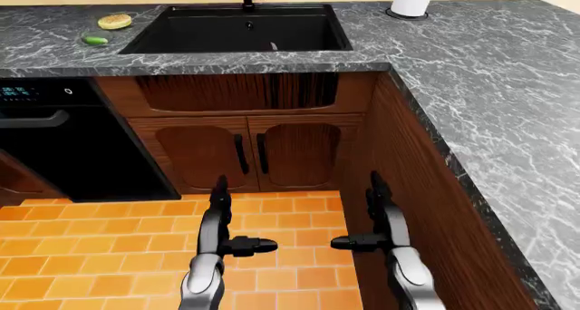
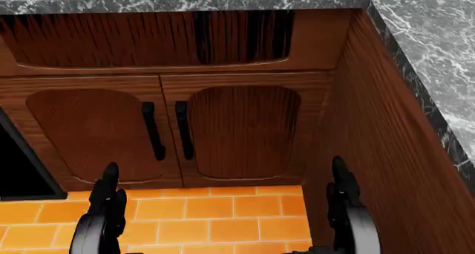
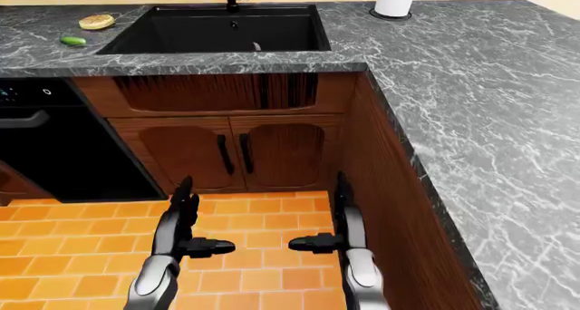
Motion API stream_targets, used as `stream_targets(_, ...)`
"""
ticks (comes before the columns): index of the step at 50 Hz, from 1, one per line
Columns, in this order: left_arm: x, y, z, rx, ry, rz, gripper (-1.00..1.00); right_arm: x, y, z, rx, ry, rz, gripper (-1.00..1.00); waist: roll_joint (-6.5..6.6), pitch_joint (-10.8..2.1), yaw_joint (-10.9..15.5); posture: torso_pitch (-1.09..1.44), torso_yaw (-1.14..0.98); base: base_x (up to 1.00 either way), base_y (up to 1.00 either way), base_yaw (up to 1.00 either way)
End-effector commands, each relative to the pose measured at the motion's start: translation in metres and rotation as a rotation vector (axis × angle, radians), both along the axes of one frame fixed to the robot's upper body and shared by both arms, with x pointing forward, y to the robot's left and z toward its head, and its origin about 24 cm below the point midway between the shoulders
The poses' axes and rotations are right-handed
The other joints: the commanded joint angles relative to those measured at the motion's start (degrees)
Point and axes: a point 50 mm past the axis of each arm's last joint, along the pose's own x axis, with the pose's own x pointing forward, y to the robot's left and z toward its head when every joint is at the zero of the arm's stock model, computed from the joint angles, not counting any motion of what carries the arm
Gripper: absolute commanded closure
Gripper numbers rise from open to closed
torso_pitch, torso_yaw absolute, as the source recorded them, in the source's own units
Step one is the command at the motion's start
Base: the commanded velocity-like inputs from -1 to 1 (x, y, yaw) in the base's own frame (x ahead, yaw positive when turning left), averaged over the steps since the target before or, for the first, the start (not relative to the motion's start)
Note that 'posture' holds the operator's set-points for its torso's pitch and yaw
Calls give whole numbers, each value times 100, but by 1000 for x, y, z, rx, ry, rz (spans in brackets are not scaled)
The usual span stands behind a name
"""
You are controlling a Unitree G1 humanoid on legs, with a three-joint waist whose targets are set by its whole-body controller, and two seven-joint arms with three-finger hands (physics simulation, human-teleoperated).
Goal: Turn the sink spout to the right.
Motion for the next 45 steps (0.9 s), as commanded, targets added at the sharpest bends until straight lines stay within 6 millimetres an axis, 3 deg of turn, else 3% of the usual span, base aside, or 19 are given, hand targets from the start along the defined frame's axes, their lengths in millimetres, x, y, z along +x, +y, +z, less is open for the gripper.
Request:
stream_targets(1,7,-2,34,11,-173,-6,-100,4,1,36,-18,-174,7,-100,-45,-5,-12,0,0,0,0,0)
stream_targets(3,6,-2,35,17,-176,-3,-100,3,2,36,-24,-172,6,-100,-8,-354,39,0,0,0,0,0)
stream_targets(4,5,-2,34,24,-178,-2,-100,3,2,35,-24,-172,6,-100,-10,-292,40,0,0,0,0,0)
stream_targets(5,5,-2,35,26,-180,-1,-100,3,2,34,-25,-169,5,-100,-41,-87,30,0,0,0,0,0)
stream_targets(7,5,-1,35,31,-183,2,-100,3,2,32,-26,-165,11,-100,-45,-394,33,0,0,0,0,0)
stream_targets(16,10,-2,38,49,-175,-11,-100,10,-1,36,-5,-165,-6,-100,-17,-456,46,0,0,0,0,0)
stream_targets(32,60,16,149,-20,-321,36,-100,47,-24,117,-74,-201,16,-100,-31,-555,50,0,0,0,0,0)
stream_targets(38,91,28,187,4,-336,74,-100,57,-41,157,-84,-216,7,-100,-36,-491,62,0,0,0,0,0)
stream_targets(45,109,26,231,41,-349,67,-100,81,-48,192,-89,-221,25,-100,-49,-458,43,0,0,0,0,0)
